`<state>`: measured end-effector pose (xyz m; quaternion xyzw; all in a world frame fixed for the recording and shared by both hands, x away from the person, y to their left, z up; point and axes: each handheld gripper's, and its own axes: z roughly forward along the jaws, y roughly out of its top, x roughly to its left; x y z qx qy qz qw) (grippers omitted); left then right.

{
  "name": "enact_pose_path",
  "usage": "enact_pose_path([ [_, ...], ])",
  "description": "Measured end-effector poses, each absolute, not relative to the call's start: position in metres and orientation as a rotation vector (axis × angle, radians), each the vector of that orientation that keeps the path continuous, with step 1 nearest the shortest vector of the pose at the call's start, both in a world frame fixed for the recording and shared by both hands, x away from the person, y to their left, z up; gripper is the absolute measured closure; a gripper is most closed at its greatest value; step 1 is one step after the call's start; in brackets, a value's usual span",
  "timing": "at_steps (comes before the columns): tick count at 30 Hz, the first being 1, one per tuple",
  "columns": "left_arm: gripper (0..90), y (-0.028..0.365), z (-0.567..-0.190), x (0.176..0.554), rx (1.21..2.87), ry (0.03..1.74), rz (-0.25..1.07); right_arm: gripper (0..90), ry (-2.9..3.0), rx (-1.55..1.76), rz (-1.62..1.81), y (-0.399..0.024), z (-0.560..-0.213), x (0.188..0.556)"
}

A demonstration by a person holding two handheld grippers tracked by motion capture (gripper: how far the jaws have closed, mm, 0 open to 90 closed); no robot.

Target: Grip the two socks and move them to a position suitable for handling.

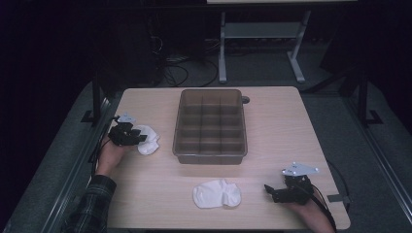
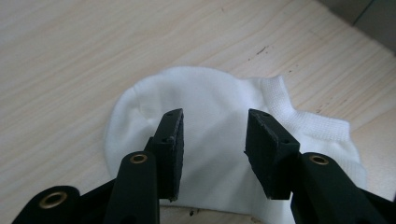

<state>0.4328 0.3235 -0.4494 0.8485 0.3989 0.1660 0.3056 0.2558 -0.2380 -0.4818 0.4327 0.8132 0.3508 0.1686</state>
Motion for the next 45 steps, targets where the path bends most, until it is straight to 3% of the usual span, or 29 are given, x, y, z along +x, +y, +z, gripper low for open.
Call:
enact_pose_path([
  [9,61.1,0.321,-0.457,0.435,2.265,1.069,0.404,9.5,2.312,1.23,0.997,-0.238,-0.482,0.256],
  [15,82.7,0.319,-0.456,0.434,2.286,1.052,0.4,9.6,2.312,1.231,0.997,-0.238,-0.482,0.256],
  [17,86.3,0.317,-0.455,0.433,2.287,1.065,0.403,9.5,2.312,1.229,0.997,-0.238,-0.482,0.256],
  [45,87.6,0.323,-0.414,0.398,2.103,1.139,0.423,9.6,2.312,1.229,0.997,-0.238,-0.482,0.256],
])
